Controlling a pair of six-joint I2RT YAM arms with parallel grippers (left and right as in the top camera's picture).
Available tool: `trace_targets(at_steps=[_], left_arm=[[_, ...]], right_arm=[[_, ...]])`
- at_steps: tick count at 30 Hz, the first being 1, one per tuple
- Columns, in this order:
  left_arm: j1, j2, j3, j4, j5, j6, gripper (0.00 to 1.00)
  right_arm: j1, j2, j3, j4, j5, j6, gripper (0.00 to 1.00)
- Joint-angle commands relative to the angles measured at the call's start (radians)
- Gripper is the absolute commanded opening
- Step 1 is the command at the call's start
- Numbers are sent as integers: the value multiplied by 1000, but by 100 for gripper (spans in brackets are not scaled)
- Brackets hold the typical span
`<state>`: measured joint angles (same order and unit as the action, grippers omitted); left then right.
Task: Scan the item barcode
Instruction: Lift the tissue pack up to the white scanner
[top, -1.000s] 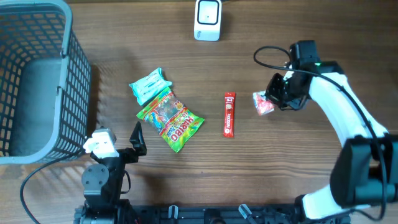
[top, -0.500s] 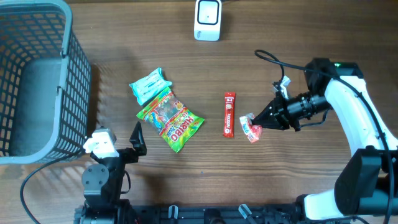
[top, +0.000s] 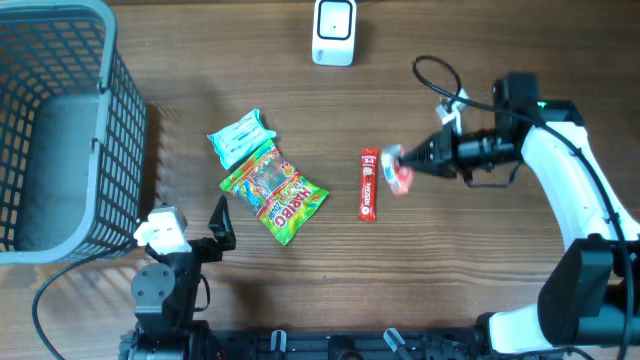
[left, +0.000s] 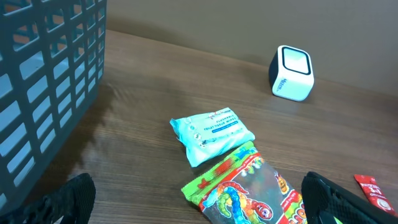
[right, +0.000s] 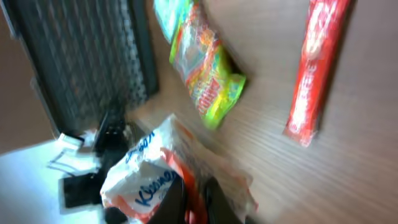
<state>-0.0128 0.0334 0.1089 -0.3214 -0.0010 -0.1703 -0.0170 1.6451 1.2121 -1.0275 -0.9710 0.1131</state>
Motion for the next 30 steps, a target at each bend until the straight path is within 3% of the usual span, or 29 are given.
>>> trace_targets(at_steps=[1, 6, 11, 15, 21, 25, 30], left_arm=[[4, -6, -10, 3, 11, -2, 100], [4, -6, -10, 3, 11, -2, 100], [4, -6, -10, 3, 11, -2, 100], [4, -6, -10, 3, 11, -2, 100], [4, -6, -10, 3, 12, -2, 100], [4, -6, -10, 3, 11, -2, 100], [4, -6, -10, 3, 11, -2, 100]], right_arm=[[43, -11, 12, 246, 146, 206, 5], [162, -11, 12, 851, 322, 279, 5], [309, 7, 12, 1205, 884, 156, 5], [372, 111, 12, 1418, 941, -37, 5], [381, 345, 37, 1775, 1035, -50, 5], [414, 534, 255, 1758, 1048, -175, 5], [439, 690, 483, 1616, 1133, -367, 5]])
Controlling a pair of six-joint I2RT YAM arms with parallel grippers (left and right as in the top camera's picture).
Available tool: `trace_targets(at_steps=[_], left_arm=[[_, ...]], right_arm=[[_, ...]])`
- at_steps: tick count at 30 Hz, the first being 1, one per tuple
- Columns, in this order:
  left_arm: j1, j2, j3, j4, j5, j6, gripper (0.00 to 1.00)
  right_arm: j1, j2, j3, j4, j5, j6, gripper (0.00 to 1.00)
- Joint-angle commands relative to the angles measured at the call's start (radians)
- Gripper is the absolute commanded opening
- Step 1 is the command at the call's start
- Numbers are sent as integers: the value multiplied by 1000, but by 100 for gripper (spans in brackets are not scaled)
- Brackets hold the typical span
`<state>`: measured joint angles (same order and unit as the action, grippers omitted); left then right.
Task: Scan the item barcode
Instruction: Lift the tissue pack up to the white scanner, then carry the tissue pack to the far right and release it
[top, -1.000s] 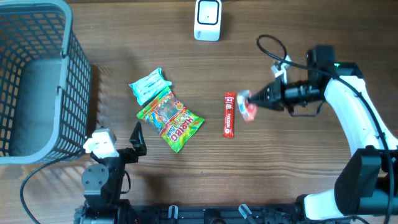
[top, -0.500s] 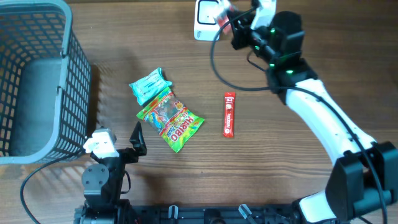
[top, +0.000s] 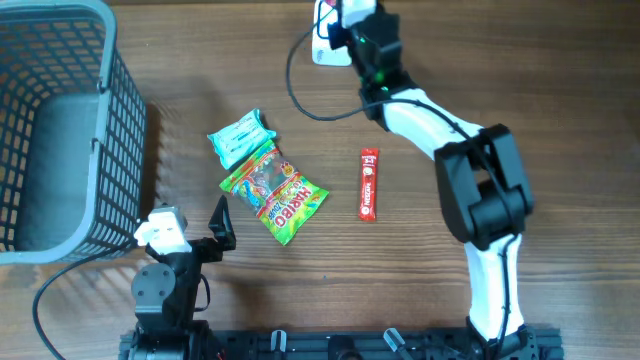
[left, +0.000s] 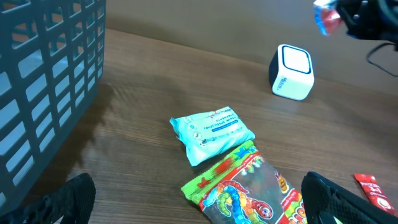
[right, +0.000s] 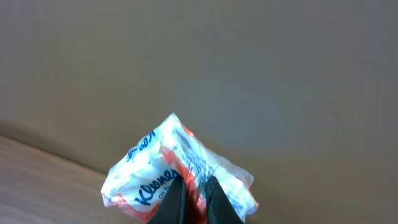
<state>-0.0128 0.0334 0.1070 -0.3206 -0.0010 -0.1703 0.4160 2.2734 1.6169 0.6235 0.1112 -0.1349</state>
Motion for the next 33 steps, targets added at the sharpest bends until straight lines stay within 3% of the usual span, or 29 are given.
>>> trace_targets(at_steps=[1, 5, 17, 24, 29, 33], left_arm=[[4, -6, -8, 2, 11, -2, 100], [4, -6, -8, 2, 11, -2, 100], [4, -6, -8, 2, 12, -2, 100], [4, -6, -8, 2, 11, -2, 100], [4, -6, -8, 2, 12, -2, 100], [4, -6, -8, 2, 11, -2, 100]], right_arm=[[6, 81, 82, -41, 70, -159, 5], [6, 119, 82, -41, 155, -286, 5], [41, 111, 94, -39, 305, -277, 4], [49, -72, 96, -196, 517, -377, 4], [-59, -210, 96, -306, 798, -504, 4], [-251, -227, 94, -486, 954, -537, 4]])
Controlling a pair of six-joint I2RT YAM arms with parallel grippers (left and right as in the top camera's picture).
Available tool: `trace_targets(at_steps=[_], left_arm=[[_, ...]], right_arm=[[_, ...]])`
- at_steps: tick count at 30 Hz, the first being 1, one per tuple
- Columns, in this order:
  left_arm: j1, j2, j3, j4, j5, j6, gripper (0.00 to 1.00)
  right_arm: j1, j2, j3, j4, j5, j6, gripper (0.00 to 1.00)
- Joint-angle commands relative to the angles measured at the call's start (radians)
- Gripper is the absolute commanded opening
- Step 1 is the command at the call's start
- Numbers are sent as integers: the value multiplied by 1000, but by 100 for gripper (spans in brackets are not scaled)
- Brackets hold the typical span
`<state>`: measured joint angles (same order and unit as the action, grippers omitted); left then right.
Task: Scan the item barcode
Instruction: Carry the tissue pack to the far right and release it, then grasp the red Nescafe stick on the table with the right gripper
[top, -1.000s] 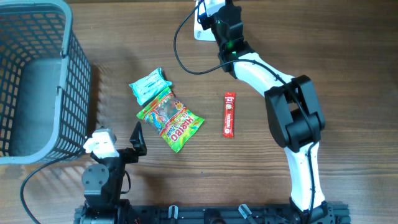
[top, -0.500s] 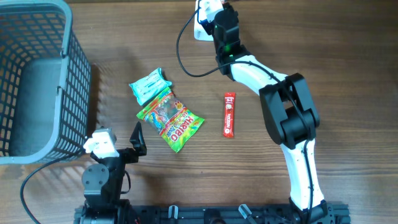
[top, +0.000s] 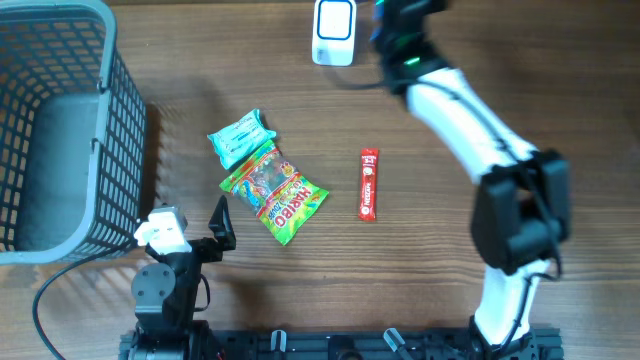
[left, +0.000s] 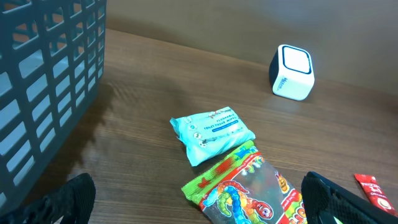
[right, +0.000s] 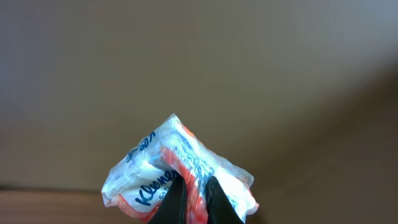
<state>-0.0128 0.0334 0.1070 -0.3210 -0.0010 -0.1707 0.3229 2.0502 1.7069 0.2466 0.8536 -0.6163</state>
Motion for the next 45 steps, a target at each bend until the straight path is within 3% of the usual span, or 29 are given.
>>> trace_targets(at_steps=[1, 3, 7, 9, 15, 16, 18, 21, 26, 31, 33, 35, 43, 45], left_arm=[[4, -6, -8, 2, 11, -2, 100], [4, -6, -8, 2, 12, -2, 100], [4, -6, -8, 2, 11, -2, 100], [4, -6, -8, 2, 11, -2, 100], [4, -6, -8, 2, 11, -2, 100], [4, -6, -8, 2, 11, -2, 100], [4, -6, -8, 2, 11, -2, 100], [4, -6, -8, 2, 11, -2, 100], [4, -6, -8, 2, 11, -2, 100], [4, -6, -8, 2, 11, -2, 100], [4, -6, -8, 2, 11, -2, 100], [4, -6, -8, 2, 11, -2, 100], [4, -6, -8, 2, 11, -2, 100], [4, -6, -8, 2, 11, -2, 100]], right_arm=[[-206, -4, -3, -170, 203, -17, 4], [-322, 1, -19, -309, 177, 185, 4], [-556, 69, -21, -609, -57, 550, 5], [-628, 109, -21, -653, -96, 625, 4], [-713, 183, -21, -667, -145, 652, 5], [-714, 183, -21, -666, -145, 647, 16], [-713, 169, -18, -668, -145, 640, 70], [-690, 84, -18, -703, -243, 646, 100], [-613, -109, -18, -834, -529, 785, 100], [-422, -231, -19, -1178, -1189, 944, 100], [-336, -214, -35, -1242, -1317, 966, 100], [-219, -192, -82, -1285, -1292, 951, 100], [178, -122, -273, -1207, -795, 991, 99], [246, -98, -273, -1193, -653, 1019, 81]])
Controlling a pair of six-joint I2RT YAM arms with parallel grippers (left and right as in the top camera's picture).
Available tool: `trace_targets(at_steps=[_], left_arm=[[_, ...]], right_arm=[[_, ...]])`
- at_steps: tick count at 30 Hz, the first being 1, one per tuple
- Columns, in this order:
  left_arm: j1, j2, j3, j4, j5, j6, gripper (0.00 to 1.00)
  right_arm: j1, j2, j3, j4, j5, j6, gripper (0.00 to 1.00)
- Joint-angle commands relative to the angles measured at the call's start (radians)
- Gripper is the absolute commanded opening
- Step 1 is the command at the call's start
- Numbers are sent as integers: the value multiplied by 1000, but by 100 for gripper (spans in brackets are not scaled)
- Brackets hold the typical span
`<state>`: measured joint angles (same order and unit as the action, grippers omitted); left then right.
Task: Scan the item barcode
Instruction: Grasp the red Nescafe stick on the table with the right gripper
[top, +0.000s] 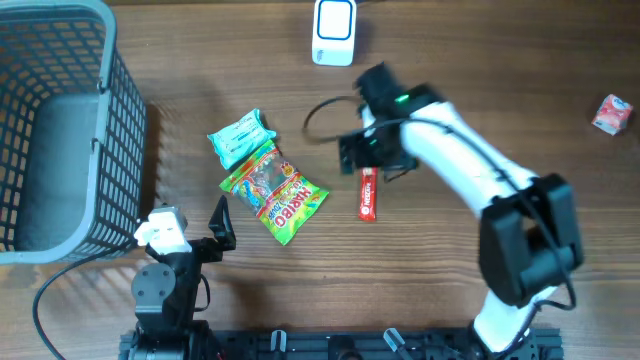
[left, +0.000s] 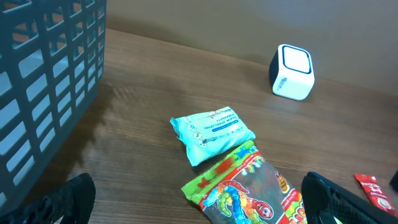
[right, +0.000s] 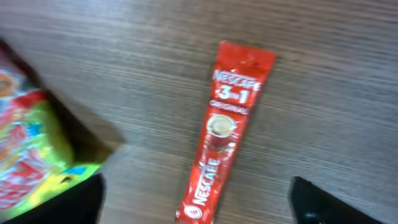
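The white barcode scanner (top: 333, 32) stands at the back edge of the table. A red Nescafe stick (top: 369, 192) lies mid-table, and my right gripper (top: 366, 158) hovers just over its far end. In the right wrist view the stick (right: 224, 134) lies lengthwise between the wide-apart fingers, so the right gripper (right: 196, 205) is open and empty. A red-and-white Kleenex pack (top: 610, 113) lies alone at the far right. My left gripper (left: 199, 211) rests open near the front left.
A teal wipes pack (top: 240, 137) and a Haribo bag (top: 273, 192) lie left of the stick. A grey mesh basket (top: 60, 130) fills the left side. The left wrist view shows the scanner (left: 291, 73), wipes (left: 212, 134) and Haribo bag (left: 249, 190).
My right gripper was shut on the Kleenex pack, raised near the scanner. Now the pack lies at the far right of the table, and the gripper is open over the Nescafe stick.
My right gripper first held the Kleenex pack just right of the Nescafe stick. Then it held the pack at the scanner, and still beside it a second later. Now the pack lies at the far right and the gripper stands open above the stick. The left arm stayed still.
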<state>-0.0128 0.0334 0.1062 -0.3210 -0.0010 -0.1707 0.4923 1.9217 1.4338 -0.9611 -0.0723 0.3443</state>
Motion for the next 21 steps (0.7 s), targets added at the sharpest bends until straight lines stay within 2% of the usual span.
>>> trace_targets(at_steps=[1, 5, 6, 11, 15, 16, 18, 19, 21], left_arm=[[4, -6, -7, 2, 11, -2, 100], [4, -6, -7, 2, 11, -2, 100], [4, -6, -7, 2, 11, -2, 100], [4, -6, -7, 2, 11, -2, 100], [4, -6, -7, 2, 11, -2, 100], [4, -6, -7, 2, 11, -2, 100], [4, -6, -7, 2, 11, -2, 100], [4, -6, -7, 2, 11, -2, 100], [4, -6, -7, 2, 11, -2, 100]], right_arm=[[103, 42, 0, 14, 330, 75, 75], [129, 111, -2, 11, 356, 83, 72], [129, 134, -3, 6, 352, 88, 67], [134, 214, -4, 2, 273, 91, 62], [134, 257, -77, 16, 246, 104, 55], [134, 259, -110, 34, 230, 103, 49], [134, 261, -174, 64, 196, 104, 16], [133, 261, -190, 70, 180, 104, 7], [132, 260, -193, 70, 154, 103, 4]])
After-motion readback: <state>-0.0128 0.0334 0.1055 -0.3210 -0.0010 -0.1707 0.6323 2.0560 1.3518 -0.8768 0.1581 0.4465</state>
